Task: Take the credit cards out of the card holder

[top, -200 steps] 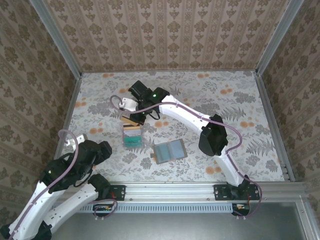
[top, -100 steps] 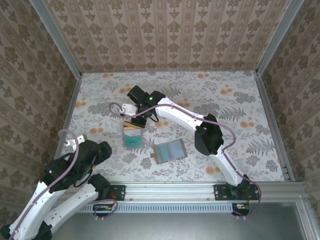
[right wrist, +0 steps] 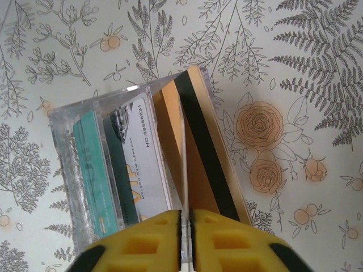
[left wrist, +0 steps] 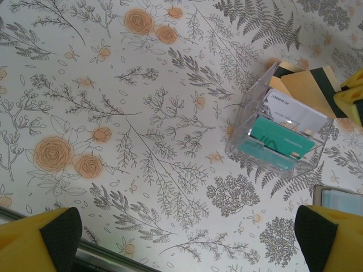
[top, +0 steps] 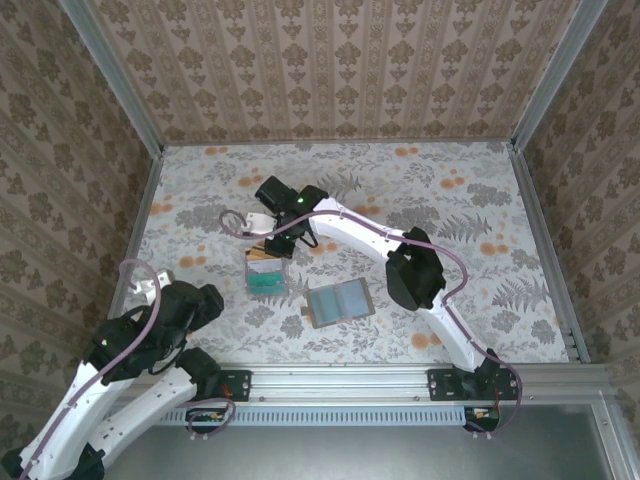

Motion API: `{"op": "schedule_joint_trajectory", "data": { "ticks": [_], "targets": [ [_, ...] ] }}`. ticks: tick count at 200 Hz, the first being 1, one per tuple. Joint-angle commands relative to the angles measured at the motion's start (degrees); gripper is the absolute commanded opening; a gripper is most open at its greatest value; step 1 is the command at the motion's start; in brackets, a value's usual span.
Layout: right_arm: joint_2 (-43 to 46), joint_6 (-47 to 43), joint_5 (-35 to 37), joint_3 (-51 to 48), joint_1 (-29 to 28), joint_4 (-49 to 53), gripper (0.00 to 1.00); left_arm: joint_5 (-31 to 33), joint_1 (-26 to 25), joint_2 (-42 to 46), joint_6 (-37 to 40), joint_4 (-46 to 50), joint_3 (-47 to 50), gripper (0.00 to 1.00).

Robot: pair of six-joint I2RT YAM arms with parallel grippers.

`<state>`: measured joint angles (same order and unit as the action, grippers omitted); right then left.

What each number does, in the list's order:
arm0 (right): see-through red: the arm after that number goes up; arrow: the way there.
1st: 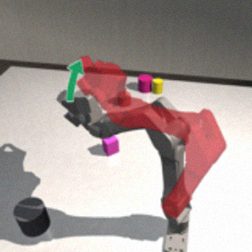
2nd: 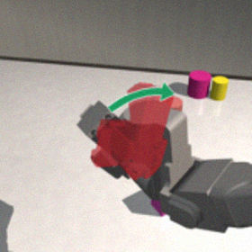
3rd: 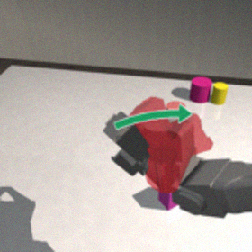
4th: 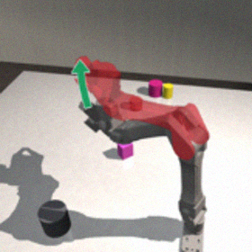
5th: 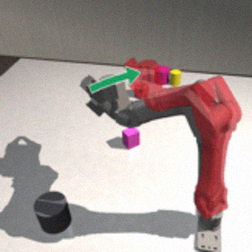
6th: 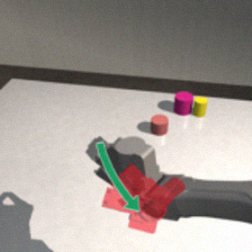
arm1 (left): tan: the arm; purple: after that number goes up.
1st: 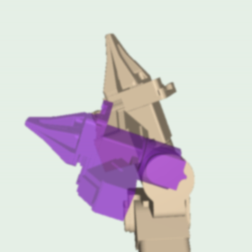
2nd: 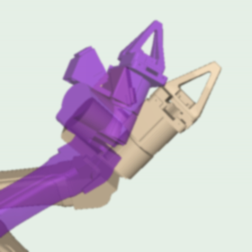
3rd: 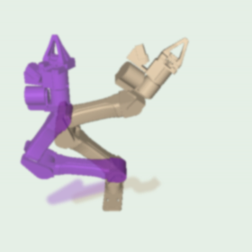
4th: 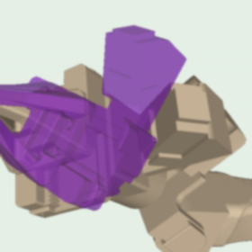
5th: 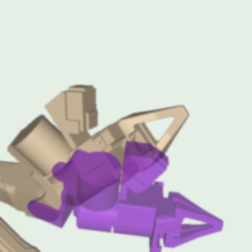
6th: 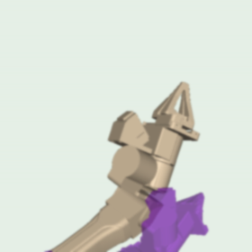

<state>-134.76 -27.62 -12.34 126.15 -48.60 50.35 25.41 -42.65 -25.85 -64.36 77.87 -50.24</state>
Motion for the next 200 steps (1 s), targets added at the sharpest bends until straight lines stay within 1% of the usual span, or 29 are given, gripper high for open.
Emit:
{"op": "schedule_joint_trajectory", "data": {
  "ticks": [1, 30, 58, 83, 98, 126, 165, 177, 191, 200],
  "targets": [
    [-1.1, 0.1, 1.4, -0.2, 0.1, -0.4, 0.34, 0.5, 0.4, 0.6, -0.7, 1.0, 0.6, 1.0],
    [0.4, 2.0, 2.6, -0.1, 0.1, -1.6, 0.36, -0.1, 0.4, 0.0, 0.3, -0.3, 0.9, 1.0],
    [2.9, 6.6, 2.8, -0.5, 0.7, -3.4, 0.38, -0.9, 0.5, -1.9, 2.5, -3.7, 1.2, 1.0],
    [7.1, 12.5, 8.2, -4.0, 1.2, -6.8, 0.39, -2.7, 1.2, -5.4, 3.5, -6.9, 1.2, 1.0],
    [11.4, 14.8, 9.7, -9.2, 1.7, -10.0, 0.38, -5.1, 1.9, -7.8, 5.0, -10.5, 1.7, 1.0],
    [20.4, 20.7, 10.2, -21.4, 3.3, -15.6, 0.38, -9.5, 2.6, -11.4, 6.0, -19.4, 4.0, 1.0],
    [32.1, 32.2, 13.2, -37.0, 6.2, -17.5, 0.38, -15.2, 2.7, -17.3, 5.6, -32.5, 8.0, 1.0],
    [36.0, 34.8, 13.2, -42.5, 7.0, -18.3, 0.38, -17.3, 2.7, -19.8, 5.0, -36.4, 9.3, 0.97],
    [40.5, 37.5, 13.2, -48.8, 7.9, -19.1, 0.39, -20.2, 2.6, -23.1, 3.9, -40.9, 10.5, 0.89],
    [43.2, 39.2, 13.1, -52.9, 8.5, -19.2, 0.39, -22.2, 2.4, -25.6, 3.3, -43.7, 11.0, 0.86]
  ]
}}
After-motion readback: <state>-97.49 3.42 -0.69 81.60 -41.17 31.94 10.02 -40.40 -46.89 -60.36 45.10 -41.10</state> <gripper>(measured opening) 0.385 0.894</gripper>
